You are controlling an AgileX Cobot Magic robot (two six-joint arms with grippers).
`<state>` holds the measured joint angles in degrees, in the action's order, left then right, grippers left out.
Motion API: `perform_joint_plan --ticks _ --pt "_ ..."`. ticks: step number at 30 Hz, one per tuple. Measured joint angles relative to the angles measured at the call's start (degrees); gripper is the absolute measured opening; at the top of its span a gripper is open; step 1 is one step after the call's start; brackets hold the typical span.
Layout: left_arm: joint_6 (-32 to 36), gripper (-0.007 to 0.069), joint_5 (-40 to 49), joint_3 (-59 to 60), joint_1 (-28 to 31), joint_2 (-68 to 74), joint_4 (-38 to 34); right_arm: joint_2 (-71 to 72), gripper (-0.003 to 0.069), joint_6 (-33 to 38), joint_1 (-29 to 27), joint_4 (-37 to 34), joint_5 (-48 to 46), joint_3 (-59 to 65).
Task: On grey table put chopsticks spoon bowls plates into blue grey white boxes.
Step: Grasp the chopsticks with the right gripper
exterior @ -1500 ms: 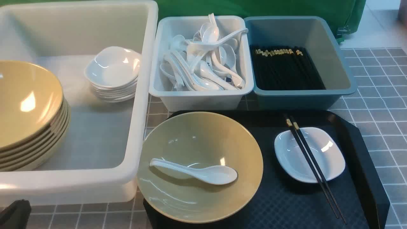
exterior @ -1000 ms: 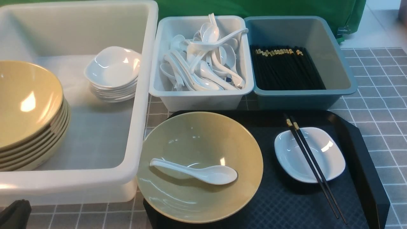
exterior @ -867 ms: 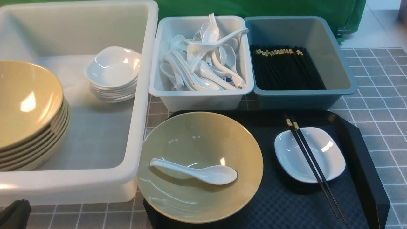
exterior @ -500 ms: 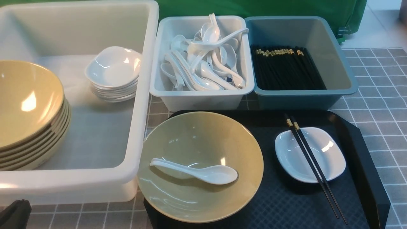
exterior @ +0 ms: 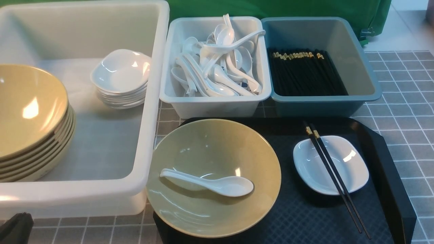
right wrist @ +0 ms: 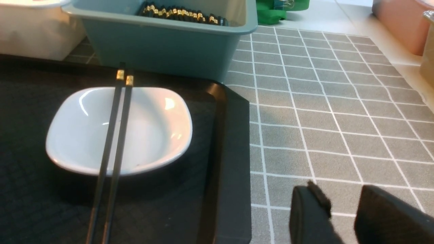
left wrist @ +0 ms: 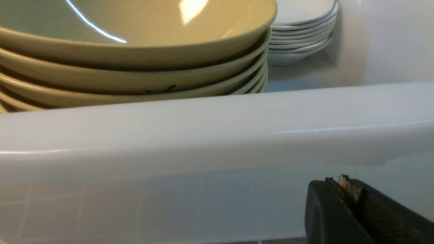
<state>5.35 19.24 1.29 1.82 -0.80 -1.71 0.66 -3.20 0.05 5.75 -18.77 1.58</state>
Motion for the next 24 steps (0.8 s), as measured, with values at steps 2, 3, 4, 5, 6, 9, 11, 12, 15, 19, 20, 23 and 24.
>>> perform_joint_plan --ticks 2,3,4,5,6,9,11,12,15,19,20,23,24 --pt "0.15 -0.0015 -0.58 0.00 0.00 0.00 2.60 0.00 0.0239 -0.08 0.00 0.00 0.00 0.00" --pt "-0.10 -0.0015 -1.04 0.07 0.00 0.00 3.27 0.00 0.0239 -0.14 0.00 0.00 0.00 0.00" --pt "-0.34 -0.0015 -1.42 0.12 0.00 0.00 3.27 0.00 0.0239 -0.21 0.00 0.00 0.00 0.00" --pt "-3.36 -0.0015 -2.43 0.13 0.00 0.00 1.00 0.00 0.0239 -1.96 0.00 -0.22 0.11 0.00" --pt "-3.85 -0.0015 -2.58 0.13 0.00 0.00 0.46 0.00 0.0239 -2.32 0.00 -0.29 0.11 0.00" --pt "-18.14 -0.0015 -6.70 0.13 0.00 0.00 -18.06 0.00 0.0239 -16.57 0.00 -6.46 0.94 0.00" --pt "-25.59 -0.0015 -8.34 0.13 0.00 0.00 -28.62 0.00 0.0239 -26.67 0.00 -11.12 1.81 0.00" --pt "-29.60 -0.0015 -9.03 0.13 0.00 0.00 -34.64 0.00 0.0239 -33.24 0.00 -13.70 2.43 0.00" --pt "-36.24 -0.0015 -10.13 0.13 0.00 0.00 -46.01 0.00 0.0239 -46.62 0.00 -17.06 3.48 0.00" --pt "-37.61 -0.0015 -10.50 0.13 0.00 0.00 -48.54 0.00 0.0239 -46.60 0.00 -17.75 2.56 0.00" --pt "-37.73 -0.0015 -10.50 0.13 0.00 0.00 -48.64 0.00 0.0239 -45.31 0.00 -17.75 2.03 0.00" --pt "-37.21 -0.0015 -10.50 0.13 0.00 0.00 -48.64 0.00 0.0239 -41.63 0.00 -17.77 0.83 0.00" --pt "-36.17 -0.0015 -10.45 0.13 0.00 0.00 -48.64 0.00 0.0239 -41.11 0.00 -17.97 0.83 0.00"
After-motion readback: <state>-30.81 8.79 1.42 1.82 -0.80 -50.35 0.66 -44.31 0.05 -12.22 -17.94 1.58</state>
